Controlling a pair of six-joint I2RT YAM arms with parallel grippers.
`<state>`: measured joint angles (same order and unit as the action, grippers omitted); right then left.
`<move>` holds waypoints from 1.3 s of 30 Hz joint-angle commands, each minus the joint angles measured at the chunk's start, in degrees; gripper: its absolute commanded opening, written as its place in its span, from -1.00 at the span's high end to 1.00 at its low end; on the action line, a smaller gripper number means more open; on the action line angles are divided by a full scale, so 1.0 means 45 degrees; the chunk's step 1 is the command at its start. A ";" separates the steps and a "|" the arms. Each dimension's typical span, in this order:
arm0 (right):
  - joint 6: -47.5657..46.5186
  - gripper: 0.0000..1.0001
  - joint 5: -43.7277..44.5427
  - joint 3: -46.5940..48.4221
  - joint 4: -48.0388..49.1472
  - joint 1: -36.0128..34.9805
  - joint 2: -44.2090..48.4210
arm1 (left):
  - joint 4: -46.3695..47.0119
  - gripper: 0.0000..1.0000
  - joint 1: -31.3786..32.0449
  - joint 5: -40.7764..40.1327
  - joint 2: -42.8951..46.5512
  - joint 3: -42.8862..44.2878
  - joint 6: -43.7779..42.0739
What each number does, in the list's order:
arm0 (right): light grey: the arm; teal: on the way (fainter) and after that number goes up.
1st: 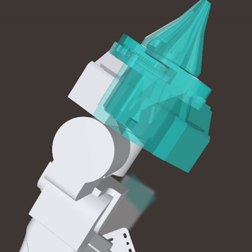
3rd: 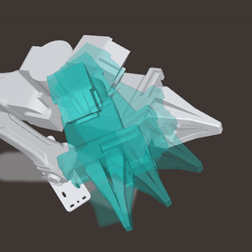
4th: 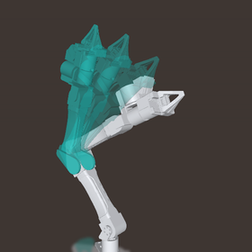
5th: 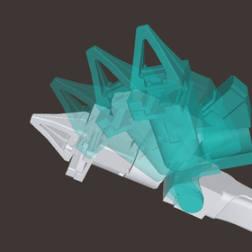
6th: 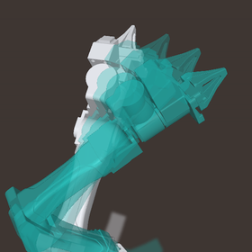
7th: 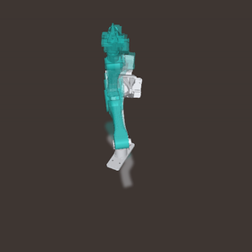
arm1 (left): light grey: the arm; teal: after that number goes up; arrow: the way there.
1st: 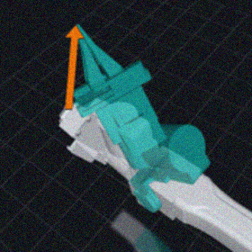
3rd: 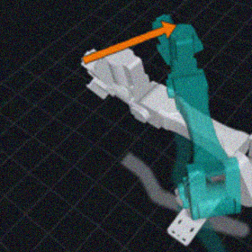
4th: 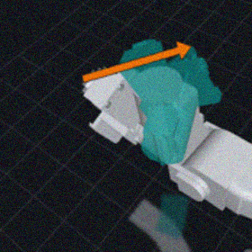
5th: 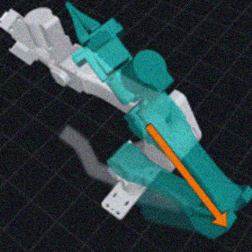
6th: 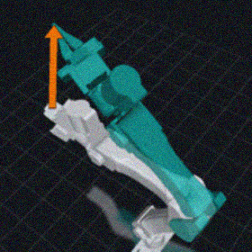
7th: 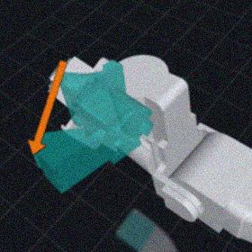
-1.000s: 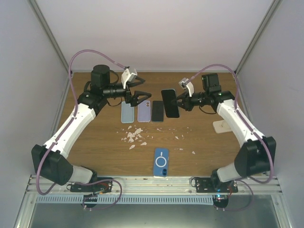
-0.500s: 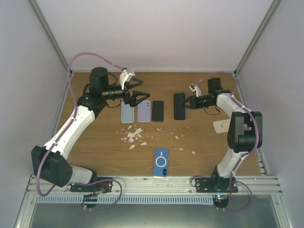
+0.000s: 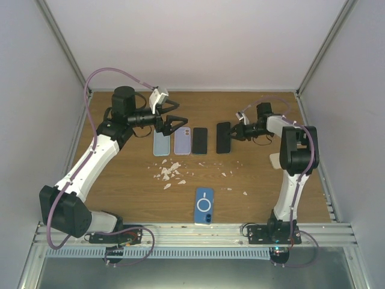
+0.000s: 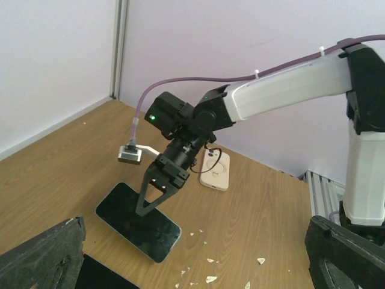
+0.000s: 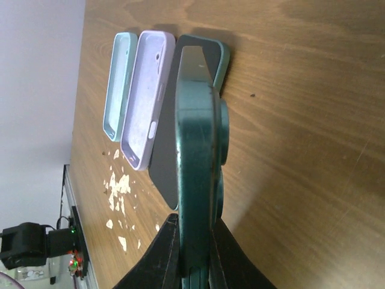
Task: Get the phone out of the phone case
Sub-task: Place the phone at the center of the board.
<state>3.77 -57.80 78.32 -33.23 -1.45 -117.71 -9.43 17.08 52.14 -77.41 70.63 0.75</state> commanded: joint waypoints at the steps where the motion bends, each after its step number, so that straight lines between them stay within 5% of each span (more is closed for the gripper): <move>1: 0.0721 0.96 -0.1214 0.0809 0.0415 0.0128 -0.0795 | 0.0795 -0.98 -0.0091 0.0396 0.0185 -0.0210 0.0207; 16: 0.1330 0.68 -0.1621 0.1921 0.0181 0.0128 -0.2680 | 0.1144 -0.98 -0.0099 0.0614 -0.0485 -0.0141 0.0627; 22: 0.1409 0.33 -0.1440 0.1834 0.0227 0.0128 -0.2559 | 0.1416 -0.98 -0.0098 0.0770 -0.0628 -0.0149 0.0916; 36: 0.1223 -0.97 -0.0006 0.1272 0.0187 0.0128 -0.1432 | 0.1228 -0.98 -0.0097 0.0130 -0.0442 -0.0275 0.0792; 39: 0.1169 -0.99 0.0256 0.1166 0.0159 0.0128 -0.1282 | 0.1026 -0.98 -0.0104 -0.0075 -0.0344 -0.0303 0.0665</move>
<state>9.69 -59.46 84.64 -32.42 -1.28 -125.64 -6.63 16.97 53.45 -80.09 70.02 4.91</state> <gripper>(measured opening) 0.991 0.990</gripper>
